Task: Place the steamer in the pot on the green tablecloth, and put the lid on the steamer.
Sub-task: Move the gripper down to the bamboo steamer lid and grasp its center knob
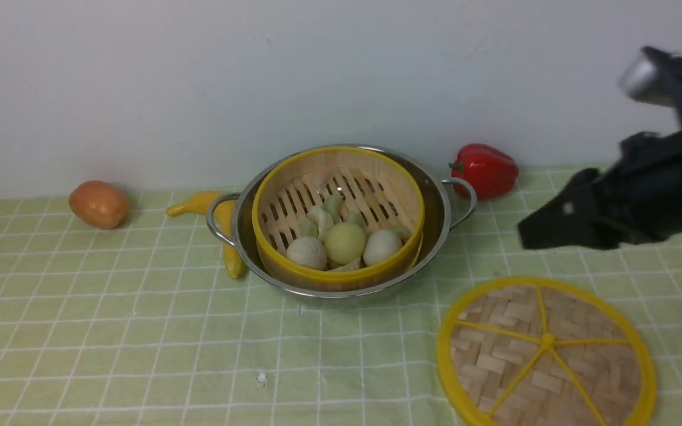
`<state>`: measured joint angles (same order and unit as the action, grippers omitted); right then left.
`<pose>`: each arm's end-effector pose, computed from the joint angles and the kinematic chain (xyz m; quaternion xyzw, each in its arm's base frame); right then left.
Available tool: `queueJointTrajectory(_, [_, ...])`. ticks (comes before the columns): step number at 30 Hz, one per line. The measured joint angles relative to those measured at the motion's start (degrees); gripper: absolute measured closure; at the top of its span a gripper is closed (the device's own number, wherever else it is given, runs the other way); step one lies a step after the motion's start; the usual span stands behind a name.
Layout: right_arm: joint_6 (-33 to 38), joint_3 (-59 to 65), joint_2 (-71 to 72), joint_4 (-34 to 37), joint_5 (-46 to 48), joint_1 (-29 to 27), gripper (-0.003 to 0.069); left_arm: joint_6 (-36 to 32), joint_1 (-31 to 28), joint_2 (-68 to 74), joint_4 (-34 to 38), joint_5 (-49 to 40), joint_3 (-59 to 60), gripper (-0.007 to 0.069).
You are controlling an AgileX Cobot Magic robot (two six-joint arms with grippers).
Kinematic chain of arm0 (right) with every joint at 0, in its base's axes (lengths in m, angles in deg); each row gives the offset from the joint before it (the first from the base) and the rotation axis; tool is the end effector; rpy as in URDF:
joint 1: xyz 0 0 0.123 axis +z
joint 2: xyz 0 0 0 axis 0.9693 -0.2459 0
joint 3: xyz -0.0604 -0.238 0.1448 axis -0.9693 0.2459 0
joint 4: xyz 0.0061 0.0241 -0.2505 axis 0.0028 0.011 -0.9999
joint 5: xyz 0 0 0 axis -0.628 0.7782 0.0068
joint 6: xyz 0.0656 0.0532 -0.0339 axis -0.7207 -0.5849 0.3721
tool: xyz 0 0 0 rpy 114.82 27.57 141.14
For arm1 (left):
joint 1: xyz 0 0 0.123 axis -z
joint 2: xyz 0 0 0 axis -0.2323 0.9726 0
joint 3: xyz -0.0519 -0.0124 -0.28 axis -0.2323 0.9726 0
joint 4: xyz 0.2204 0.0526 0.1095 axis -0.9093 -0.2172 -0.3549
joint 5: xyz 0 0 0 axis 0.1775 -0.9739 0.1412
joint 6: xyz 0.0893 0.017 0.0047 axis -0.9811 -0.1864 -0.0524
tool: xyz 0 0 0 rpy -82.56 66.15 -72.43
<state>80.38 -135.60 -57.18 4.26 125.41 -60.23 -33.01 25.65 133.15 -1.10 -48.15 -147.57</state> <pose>0.2520 0.1226 0.3157 -0.1634 0.9147 0.3185 0.1876 0.0974 -0.0323 0.4697 0.2287 0.8375 -0.0432 0.4945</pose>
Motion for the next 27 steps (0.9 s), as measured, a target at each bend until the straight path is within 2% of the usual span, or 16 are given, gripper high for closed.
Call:
queueJointTrajectory(1, [-1.58, -0.49, -1.31, -2.31, -0.32, 3.10, 0.0419, 0.26, 0.00, -2.97, 0.00, 1.69, 4.49, 0.0648])
queueJointTrajectory(2, [-1.96, -0.59, -1.55, -2.31, -0.30, 3.57, 0.0419, 0.34, 0.00, -3.45, 0.00, 1.95, 4.49, 0.0648])
queueJointTrajectory(4, [-8.54, -1.88, -4.07, -11.44, -0.45, 7.55, 0.0419, 1.69, 0.00, -8.78, 0.00, 4.62, 13.17, 0.0648])
queueJointTrajectory(5, [-10.04, -2.11, -4.44, -14.35, -0.45, 7.91, 0.0419, 1.93, 0.00, -9.12, 0.00, 4.79, 14.35, 0.0648])
queueJointTrajectory(8, [-25.94, -3.84, -7.36, -32.72, -0.75, 8.57, 0.0419, 3.41, 0.00, -13.81, 0.22, 6.20, 23.00, 0.0648])
queueJointTrajectory(11, [-32.43, -4.25, -8.97, -41.12, -0.89, 8.46, 0.0419, 3.48, 0.00, -15.64, 0.78, 6.60, 27.17, 0.0648])
queueJointTrajectory(15, [-34.18, -4.44, -12.20, -42.90, -1.17, 8.46, 0.0419, 3.53, 0.00, -16.11, 0.97, 8.06, 29.87, 0.0647])
queueJointTrajectory(27, [-34.82, -4.44, -21.56, -42.25, 0.19, 8.46, 0.0419, 3.41, 0.00, -16.11, 0.97, 9.01, 30.46, 0.0647])
